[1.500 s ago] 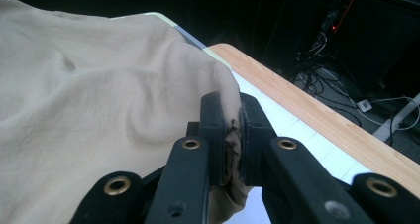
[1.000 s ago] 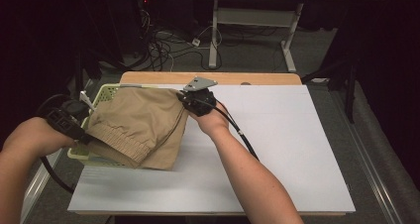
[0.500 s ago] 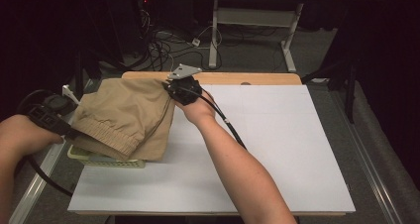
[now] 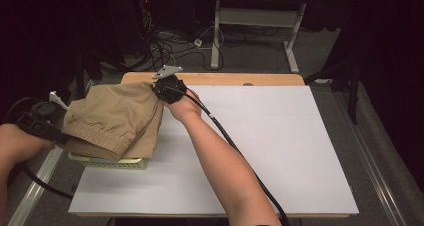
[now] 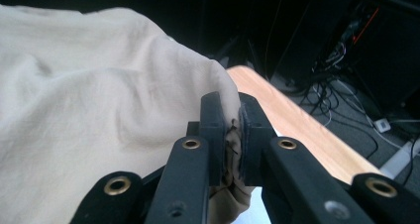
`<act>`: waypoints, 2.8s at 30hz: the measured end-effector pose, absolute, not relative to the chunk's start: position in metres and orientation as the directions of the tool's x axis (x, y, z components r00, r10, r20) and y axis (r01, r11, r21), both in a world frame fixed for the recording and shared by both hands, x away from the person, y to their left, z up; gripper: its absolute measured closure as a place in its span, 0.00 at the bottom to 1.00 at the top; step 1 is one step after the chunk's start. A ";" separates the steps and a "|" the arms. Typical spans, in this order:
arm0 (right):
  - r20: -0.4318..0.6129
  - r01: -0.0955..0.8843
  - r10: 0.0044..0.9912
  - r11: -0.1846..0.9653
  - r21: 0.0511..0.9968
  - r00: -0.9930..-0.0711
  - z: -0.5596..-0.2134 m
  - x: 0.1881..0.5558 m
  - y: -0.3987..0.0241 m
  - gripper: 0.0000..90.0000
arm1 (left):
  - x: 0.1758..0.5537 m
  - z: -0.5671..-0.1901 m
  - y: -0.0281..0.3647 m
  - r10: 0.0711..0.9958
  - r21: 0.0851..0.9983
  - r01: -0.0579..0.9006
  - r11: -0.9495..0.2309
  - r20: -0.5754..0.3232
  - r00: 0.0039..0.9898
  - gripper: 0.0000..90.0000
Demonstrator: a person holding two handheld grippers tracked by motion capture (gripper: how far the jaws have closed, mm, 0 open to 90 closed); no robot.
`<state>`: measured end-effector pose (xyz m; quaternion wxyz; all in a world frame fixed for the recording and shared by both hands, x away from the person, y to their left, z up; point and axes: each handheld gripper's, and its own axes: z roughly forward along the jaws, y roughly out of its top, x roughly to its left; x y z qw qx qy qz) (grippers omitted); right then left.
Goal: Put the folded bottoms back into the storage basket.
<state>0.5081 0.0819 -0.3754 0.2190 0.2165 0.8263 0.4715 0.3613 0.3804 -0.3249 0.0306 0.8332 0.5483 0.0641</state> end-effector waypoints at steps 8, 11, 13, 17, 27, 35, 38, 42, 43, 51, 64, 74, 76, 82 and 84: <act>-0.151 0.198 0.585 0.489 0.849 -0.797 -0.396 0.521 0.083 0.94 | 0.363 -0.343 0.372 0.907 0.111 0.901 -0.420 0.074 0.414 0.88; -0.153 0.201 0.586 0.494 0.846 -0.795 -0.398 0.523 0.083 0.94 | 0.365 -0.350 0.369 0.904 0.098 0.899 -0.426 0.076 0.420 0.88; -0.138 0.218 0.596 0.486 0.846 -0.791 -0.399 0.524 0.084 0.94 | 0.367 -0.355 0.366 0.902 0.090 0.898 -0.430 0.079 0.424 0.87; -0.149 0.207 0.591 0.492 0.846 -0.793 -0.393 0.526 0.087 0.94 | 0.370 -0.364 0.359 0.898 0.081 0.896 -0.437 0.094 0.430 0.87; -0.056 0.266 0.565 0.471 0.841 -0.823 -0.396 0.529 0.084 0.56 | 0.368 -0.368 0.360 0.911 0.067 0.909 -0.412 0.019 0.412 0.71; -0.032 0.244 0.557 0.413 0.878 -0.830 -0.391 0.505 0.053 0.27 | 0.362 -0.361 0.365 0.923 0.103 0.920 -0.377 -0.044 0.383 0.50; -0.023 0.234 0.553 0.391 0.890 -0.833 -0.389 0.493 0.041 0.18 | 0.363 -0.356 0.363 0.924 0.117 0.922 -0.369 -0.059 0.378 0.45; -0.026 0.226 0.553 0.382 0.896 -0.833 -0.390 0.478 0.026 0.07 | 0.369 -0.349 0.362 0.927 0.160 0.923 -0.350 -0.086 0.366 0.36; -0.026 0.229 0.558 0.382 0.895 -0.830 -0.390 0.475 0.023 0.02 | 0.371 -0.347 0.361 0.929 0.171 0.924 -0.341 -0.091 0.360 0.31; -0.027 0.238 0.579 0.377 0.895 -0.815 -0.397 0.456 -0.002 0.00 | 0.391 -0.351 0.360 0.935 0.251 0.913 -0.321 -0.068 0.348 0.59; -0.056 0.214 0.592 0.375 0.902 -0.804 -0.398 0.430 -0.031 0.00 | 0.401 -0.411 0.348 0.934 0.152 0.928 -0.339 -0.061 0.351 0.92; -0.069 0.203 0.610 0.365 0.908 -0.790 -0.402 0.412 -0.060 0.00 | 0.403 -0.433 0.339 0.935 0.085 0.933 -0.350 -0.020 0.353 0.93; -0.071 0.201 0.615 0.361 0.911 -0.785 -0.403 0.409 -0.067 0.00 | 0.403 -0.435 0.337 0.935 0.079 0.932 -0.353 -0.008 0.355 0.93; -0.074 0.200 0.634 0.351 0.915 -0.770 -0.406 0.397 -0.091 0.00 | 0.403 -0.434 0.337 0.937 0.086 0.934 -0.346 -0.013 0.348 0.93; -0.072 0.203 0.639 0.346 0.916 -0.766 -0.407 0.394 -0.099 0.00 | 0.402 -0.430 0.338 0.939 0.093 0.936 -0.340 -0.019 0.343 0.93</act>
